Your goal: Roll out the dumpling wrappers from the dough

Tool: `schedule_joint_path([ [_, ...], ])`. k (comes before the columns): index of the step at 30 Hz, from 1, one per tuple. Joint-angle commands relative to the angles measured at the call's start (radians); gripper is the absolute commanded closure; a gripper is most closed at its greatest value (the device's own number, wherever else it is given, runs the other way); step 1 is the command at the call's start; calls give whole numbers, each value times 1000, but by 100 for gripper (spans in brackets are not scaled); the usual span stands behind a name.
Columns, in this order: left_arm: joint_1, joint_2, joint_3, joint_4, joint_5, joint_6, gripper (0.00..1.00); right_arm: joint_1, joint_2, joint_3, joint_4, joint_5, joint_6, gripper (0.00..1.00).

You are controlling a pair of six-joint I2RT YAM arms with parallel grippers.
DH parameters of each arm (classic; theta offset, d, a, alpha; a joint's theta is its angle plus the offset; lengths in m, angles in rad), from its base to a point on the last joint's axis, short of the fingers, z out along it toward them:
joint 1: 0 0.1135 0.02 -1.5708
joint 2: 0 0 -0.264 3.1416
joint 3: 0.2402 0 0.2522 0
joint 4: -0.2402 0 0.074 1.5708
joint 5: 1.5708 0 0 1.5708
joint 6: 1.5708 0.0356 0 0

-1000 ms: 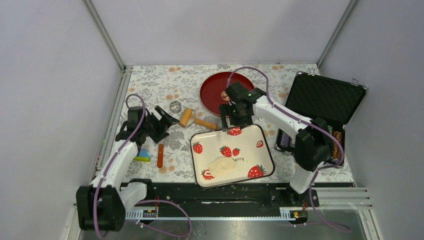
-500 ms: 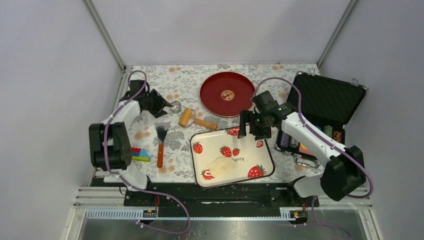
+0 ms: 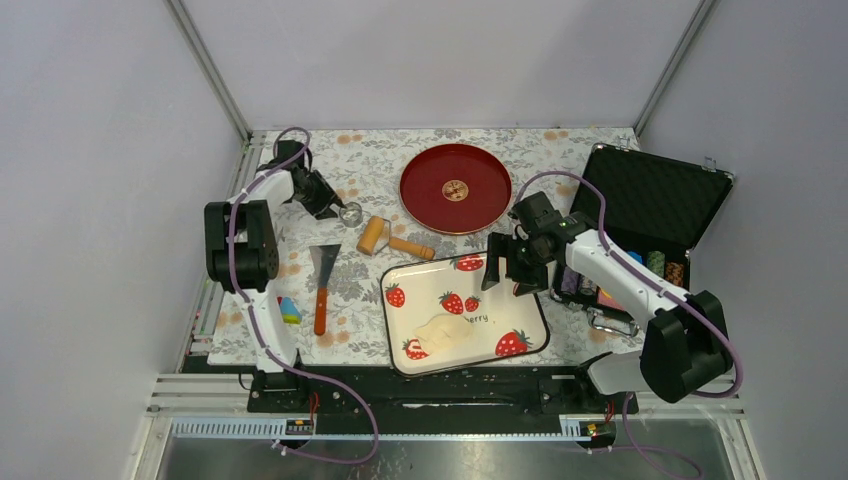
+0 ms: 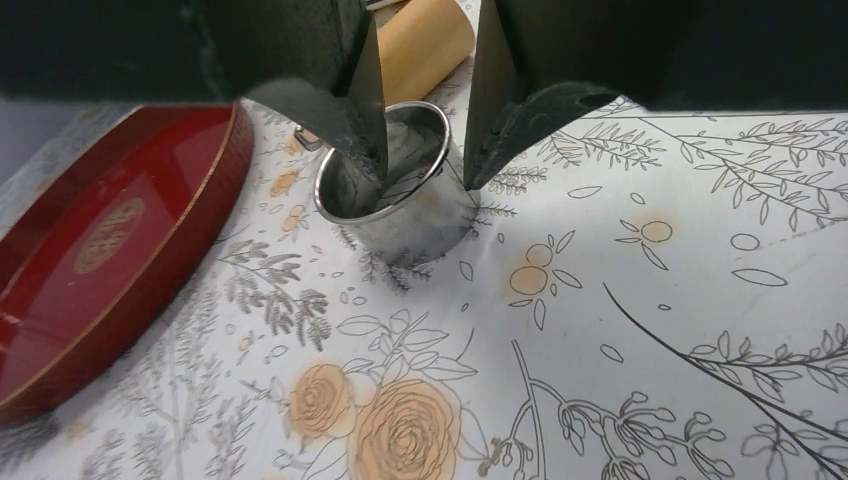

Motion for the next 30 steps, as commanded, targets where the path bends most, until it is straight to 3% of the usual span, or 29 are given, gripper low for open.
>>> schedule_joint_path([
  [1, -23, 29, 57, -50, -38, 54, 67, -29, 15, 11, -2, -60, -12, 10],
  [11, -29, 36, 44, -68, -50, 85, 99, -79, 22, 14, -2, -116, -9, 11],
  [19, -31, -56, 47, -87, -29, 112, 100, -95, -4, 43, -68, -99, -60, 9],
  [25, -44, -237, 0, -146, 7, 210, 100, -95, -67, 49, -83, -97, -80, 4],
  [30, -97, -436, -139, -155, 31, 233, 100, -96, -126, 39, -106, -110, -85, 1],
])
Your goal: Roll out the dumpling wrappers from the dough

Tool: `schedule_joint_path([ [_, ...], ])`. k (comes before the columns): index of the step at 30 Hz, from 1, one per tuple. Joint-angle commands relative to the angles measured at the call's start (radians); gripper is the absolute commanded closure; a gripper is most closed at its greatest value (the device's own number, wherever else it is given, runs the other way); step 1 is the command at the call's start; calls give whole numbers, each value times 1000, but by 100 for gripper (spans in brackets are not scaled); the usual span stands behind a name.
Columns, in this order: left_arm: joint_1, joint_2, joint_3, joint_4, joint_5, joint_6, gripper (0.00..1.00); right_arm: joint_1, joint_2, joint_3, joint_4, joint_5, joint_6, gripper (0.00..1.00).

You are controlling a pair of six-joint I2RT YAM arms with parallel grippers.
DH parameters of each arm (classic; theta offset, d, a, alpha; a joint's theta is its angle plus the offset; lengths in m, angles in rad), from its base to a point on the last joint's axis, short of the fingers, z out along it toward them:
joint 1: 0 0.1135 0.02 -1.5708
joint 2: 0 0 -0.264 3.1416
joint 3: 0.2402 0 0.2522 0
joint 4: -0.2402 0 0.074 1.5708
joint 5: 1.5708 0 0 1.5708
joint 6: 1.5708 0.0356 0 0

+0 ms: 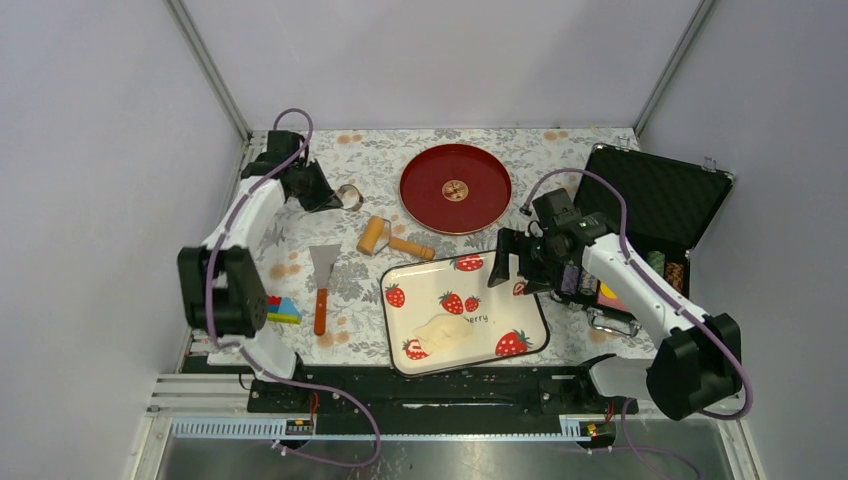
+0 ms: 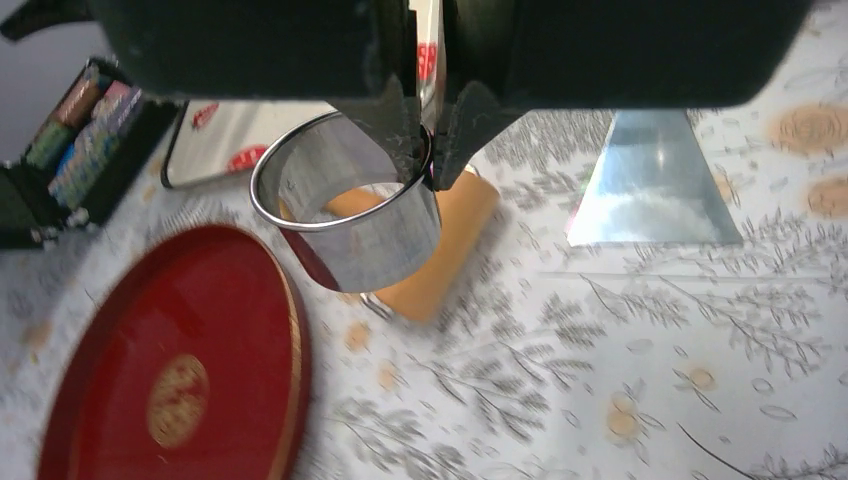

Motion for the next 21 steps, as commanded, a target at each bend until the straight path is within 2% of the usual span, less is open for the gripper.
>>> schedule_joint_path([
  [1, -50, -196, -110, -33, 39, 53, 100, -6, -73, 28, -56, -11, -26, 0],
  [5, -145, -318, -193, -76, -4, 72, 100, -6, -116, 10, -95, 4, -30, 1],
  [11, -376, -480, -306, -96, -97, 33, 100, -5, -201, -66, -109, -16, 0, 1],
  [15, -524, -536, -371, -90, -156, -15, 100, -7, -256, -121, -107, -32, 25, 1],
  [21, -724, -553, -459, 7, -215, -128, 100, -7, -311, -171, -110, -46, 54, 1],
])
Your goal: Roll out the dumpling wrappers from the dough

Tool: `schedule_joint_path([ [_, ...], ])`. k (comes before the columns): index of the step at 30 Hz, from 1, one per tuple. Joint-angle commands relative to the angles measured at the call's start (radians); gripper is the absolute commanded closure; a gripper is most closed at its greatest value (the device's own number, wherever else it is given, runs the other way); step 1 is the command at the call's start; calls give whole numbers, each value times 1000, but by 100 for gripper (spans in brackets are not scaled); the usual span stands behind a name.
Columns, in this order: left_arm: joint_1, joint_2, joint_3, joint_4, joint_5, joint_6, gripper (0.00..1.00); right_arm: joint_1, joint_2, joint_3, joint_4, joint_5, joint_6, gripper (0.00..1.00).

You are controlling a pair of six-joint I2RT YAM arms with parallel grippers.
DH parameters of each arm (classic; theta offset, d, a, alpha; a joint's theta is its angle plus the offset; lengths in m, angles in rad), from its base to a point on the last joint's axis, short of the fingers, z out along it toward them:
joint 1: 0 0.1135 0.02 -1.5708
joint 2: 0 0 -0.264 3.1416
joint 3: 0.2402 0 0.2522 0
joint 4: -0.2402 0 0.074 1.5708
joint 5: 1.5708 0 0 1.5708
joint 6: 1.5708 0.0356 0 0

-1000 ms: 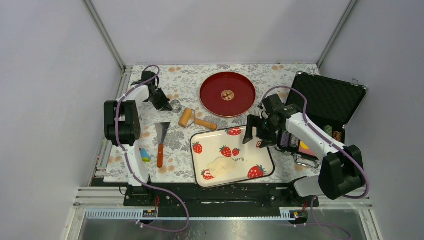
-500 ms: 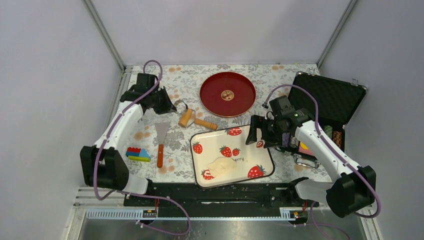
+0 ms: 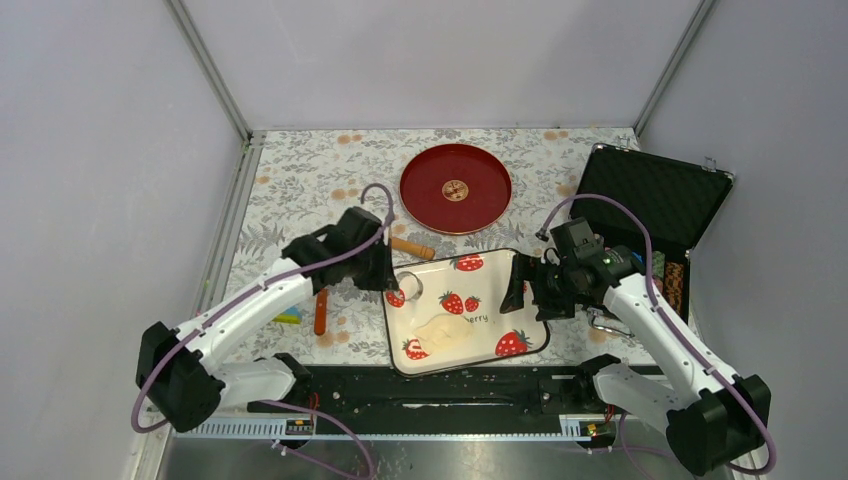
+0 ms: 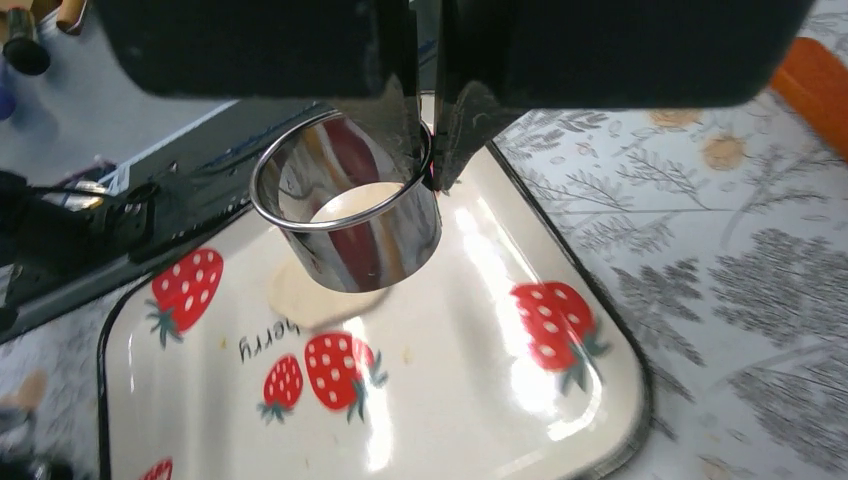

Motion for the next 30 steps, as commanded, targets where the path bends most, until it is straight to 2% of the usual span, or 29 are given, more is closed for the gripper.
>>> schedule_joint_path([
  [1, -117, 6, -34, 89, -82, -104, 100, -6, -39, -17, -22, -36, 26, 1],
  [7, -264, 144, 7, 131, -121, -193, 100, -6, -48, -25, -25, -36, 35, 0],
  [13, -340, 264, 57, 136, -146, -244, 100, -5, -23, -24, -23, -54, 32, 1],
  [18, -352, 301, 49, 167, -137, -270, 100, -5, 13, -32, 21, -124, 31, 12],
  [24, -355, 333, 46, 186, -128, -273, 100, -3, 85, -84, 143, -235, 81, 30],
  [30, -355, 355, 32, 186, -132, -283, 100, 15, 141, -91, 197, -254, 99, 33],
])
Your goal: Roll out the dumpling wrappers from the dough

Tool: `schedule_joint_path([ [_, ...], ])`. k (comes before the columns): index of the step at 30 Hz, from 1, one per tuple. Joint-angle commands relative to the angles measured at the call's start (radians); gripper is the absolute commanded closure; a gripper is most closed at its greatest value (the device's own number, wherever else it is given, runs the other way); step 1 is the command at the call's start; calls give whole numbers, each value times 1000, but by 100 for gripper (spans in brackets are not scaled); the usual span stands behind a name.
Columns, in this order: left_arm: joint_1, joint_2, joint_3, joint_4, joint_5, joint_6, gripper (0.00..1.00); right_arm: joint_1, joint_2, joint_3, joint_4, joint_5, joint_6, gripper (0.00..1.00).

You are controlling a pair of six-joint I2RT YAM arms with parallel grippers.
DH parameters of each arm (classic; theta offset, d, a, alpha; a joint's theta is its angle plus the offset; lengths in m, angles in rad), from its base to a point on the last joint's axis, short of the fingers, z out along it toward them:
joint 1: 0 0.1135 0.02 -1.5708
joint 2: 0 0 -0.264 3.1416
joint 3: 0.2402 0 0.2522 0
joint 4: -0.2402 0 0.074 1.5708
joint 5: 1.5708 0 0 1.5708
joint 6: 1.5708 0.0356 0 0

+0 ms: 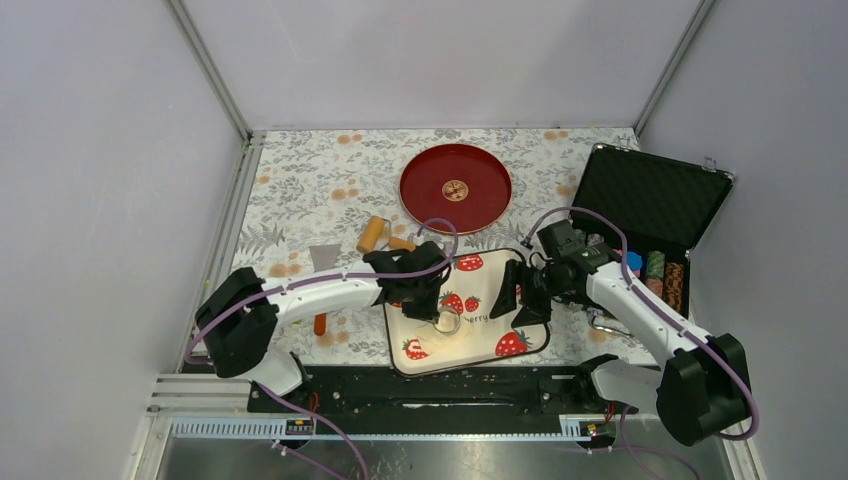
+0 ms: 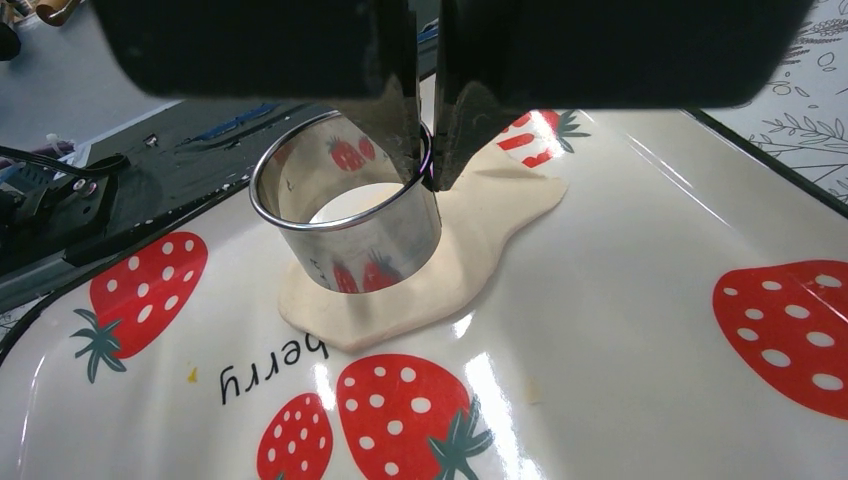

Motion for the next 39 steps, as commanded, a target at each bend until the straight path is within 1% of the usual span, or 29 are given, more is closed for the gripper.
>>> schedule_joint_path([
  [1, -5, 15, 16, 31, -22, -20, 100, 16, 22, 1, 66, -56, 26, 33],
  [15, -19, 12, -17, 14, -19, -21, 100, 64, 85, -8, 118, -56, 53, 34],
  [19, -19, 22, -16, 8, -28, -26, 100, 73, 107, -1, 120, -63, 52, 38],
  [35, -19, 66, 2, -16, -31, -22, 100, 92, 127, 9, 119, -59, 49, 38],
  [36, -19, 65, 2, -18, -33, -21, 94, 93, 127, 10, 120, -59, 49, 37],
  [39, -23, 52, 5, -17, -36, -20, 63, 98, 129, 15, 119, -58, 50, 34],
])
